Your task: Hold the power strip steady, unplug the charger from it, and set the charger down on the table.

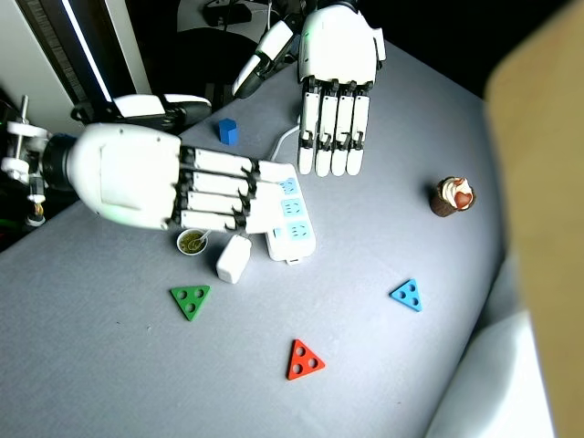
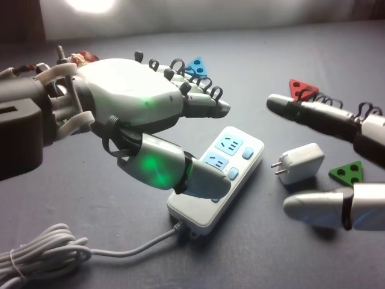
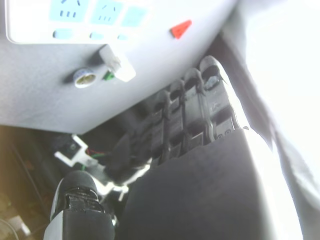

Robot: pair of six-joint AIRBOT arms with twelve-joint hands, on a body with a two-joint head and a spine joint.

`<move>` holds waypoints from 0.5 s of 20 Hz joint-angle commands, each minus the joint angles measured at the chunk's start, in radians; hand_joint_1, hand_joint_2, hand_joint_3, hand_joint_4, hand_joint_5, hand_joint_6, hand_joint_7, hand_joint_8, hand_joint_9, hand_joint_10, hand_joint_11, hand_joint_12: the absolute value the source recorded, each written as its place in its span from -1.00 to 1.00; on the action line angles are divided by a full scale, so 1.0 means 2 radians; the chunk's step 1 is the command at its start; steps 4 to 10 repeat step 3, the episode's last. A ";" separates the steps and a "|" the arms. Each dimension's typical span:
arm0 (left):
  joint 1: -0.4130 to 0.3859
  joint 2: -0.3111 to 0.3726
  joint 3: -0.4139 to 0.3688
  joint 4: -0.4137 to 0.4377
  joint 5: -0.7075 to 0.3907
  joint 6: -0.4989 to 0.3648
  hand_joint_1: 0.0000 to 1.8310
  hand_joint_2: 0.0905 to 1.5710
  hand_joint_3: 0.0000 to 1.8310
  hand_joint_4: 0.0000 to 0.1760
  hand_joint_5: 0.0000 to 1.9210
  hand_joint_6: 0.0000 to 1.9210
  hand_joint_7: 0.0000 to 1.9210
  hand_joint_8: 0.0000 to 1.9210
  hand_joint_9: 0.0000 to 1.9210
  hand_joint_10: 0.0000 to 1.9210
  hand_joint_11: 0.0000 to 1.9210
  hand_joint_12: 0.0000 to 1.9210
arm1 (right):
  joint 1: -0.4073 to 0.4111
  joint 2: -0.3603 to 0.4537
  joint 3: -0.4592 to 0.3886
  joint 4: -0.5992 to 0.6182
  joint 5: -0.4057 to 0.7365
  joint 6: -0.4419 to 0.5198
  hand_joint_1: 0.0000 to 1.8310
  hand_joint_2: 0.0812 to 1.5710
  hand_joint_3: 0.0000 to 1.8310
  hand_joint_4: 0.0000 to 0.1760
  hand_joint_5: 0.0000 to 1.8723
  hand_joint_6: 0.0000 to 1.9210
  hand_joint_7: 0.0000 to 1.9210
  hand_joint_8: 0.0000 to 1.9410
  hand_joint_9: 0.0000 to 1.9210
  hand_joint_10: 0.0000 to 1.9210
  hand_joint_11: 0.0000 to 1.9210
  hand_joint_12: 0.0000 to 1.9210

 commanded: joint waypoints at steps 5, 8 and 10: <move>-0.023 0.003 -0.001 0.003 -0.039 0.000 -1.00 0.24 -1.00 -1.00 -0.79 -1.00 -0.78 -1.00 -0.81 -1.00 -0.86 -0.93 | 0.004 0.017 -0.014 -0.022 0.092 0.005 -0.25 0.16 -1.00 -1.00 -0.86 -0.99 -0.86 -0.99 -0.88 -1.00 -1.00 -0.65; -0.023 0.003 -0.001 0.003 -0.039 0.000 -1.00 0.24 -1.00 -1.00 -0.79 -1.00 -0.78 -1.00 -0.81 -1.00 -0.86 -0.93 | 0.004 0.017 -0.014 -0.022 0.092 0.005 -0.25 0.16 -1.00 -1.00 -0.86 -0.99 -0.86 -0.99 -0.88 -1.00 -1.00 -0.65; -0.023 0.003 -0.001 0.003 -0.039 0.000 -1.00 0.24 -1.00 -1.00 -0.79 -1.00 -0.78 -1.00 -0.81 -1.00 -0.86 -0.93 | 0.004 0.017 -0.014 -0.022 0.092 0.005 -0.25 0.16 -1.00 -1.00 -0.86 -0.99 -0.86 -0.99 -0.88 -1.00 -1.00 -0.65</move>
